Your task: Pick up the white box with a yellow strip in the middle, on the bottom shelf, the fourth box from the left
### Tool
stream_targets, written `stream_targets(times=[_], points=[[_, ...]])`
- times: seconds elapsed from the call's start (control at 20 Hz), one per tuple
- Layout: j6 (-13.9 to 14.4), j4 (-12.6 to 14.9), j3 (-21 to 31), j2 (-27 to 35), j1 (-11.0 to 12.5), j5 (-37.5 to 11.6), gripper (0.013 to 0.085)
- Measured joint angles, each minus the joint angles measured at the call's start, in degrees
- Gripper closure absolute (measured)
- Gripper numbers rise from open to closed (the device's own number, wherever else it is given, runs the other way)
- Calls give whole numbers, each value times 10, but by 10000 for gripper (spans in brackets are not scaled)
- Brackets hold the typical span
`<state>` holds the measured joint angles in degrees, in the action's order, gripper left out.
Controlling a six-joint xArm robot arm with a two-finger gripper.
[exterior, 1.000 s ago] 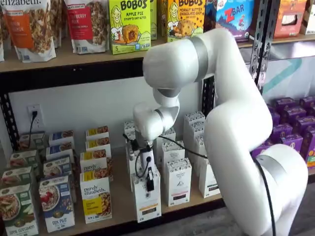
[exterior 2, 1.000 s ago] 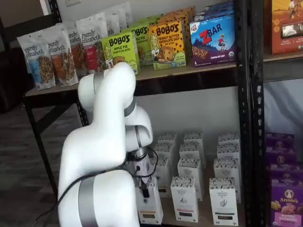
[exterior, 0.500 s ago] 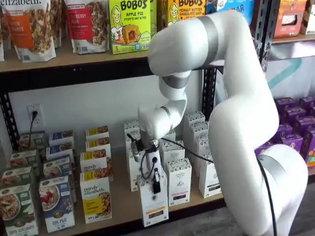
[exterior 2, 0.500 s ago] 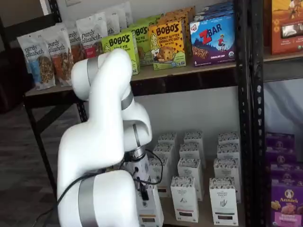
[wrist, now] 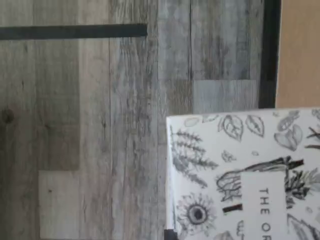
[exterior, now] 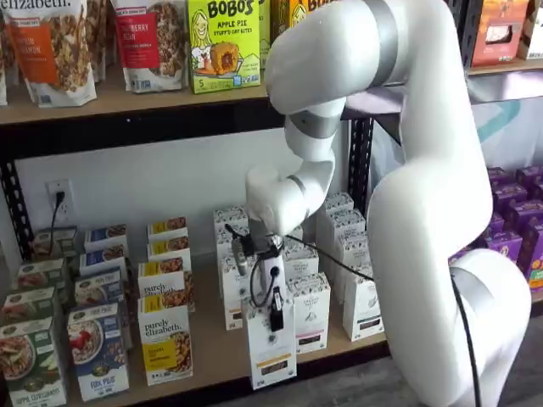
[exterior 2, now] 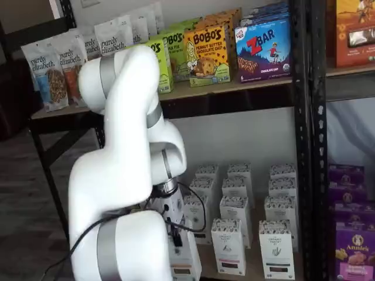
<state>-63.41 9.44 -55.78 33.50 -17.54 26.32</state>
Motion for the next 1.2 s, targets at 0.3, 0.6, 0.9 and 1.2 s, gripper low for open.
stream_targets(times=[0.3, 0.6, 0.9, 1.2], points=[[6, -3, 41, -56, -10, 9, 490], [2, -12, 84, -115, -15, 17, 490], [-11, -26, 118, -175, -16, 36, 490], [-4, -17, 144, -221, -16, 53, 490]])
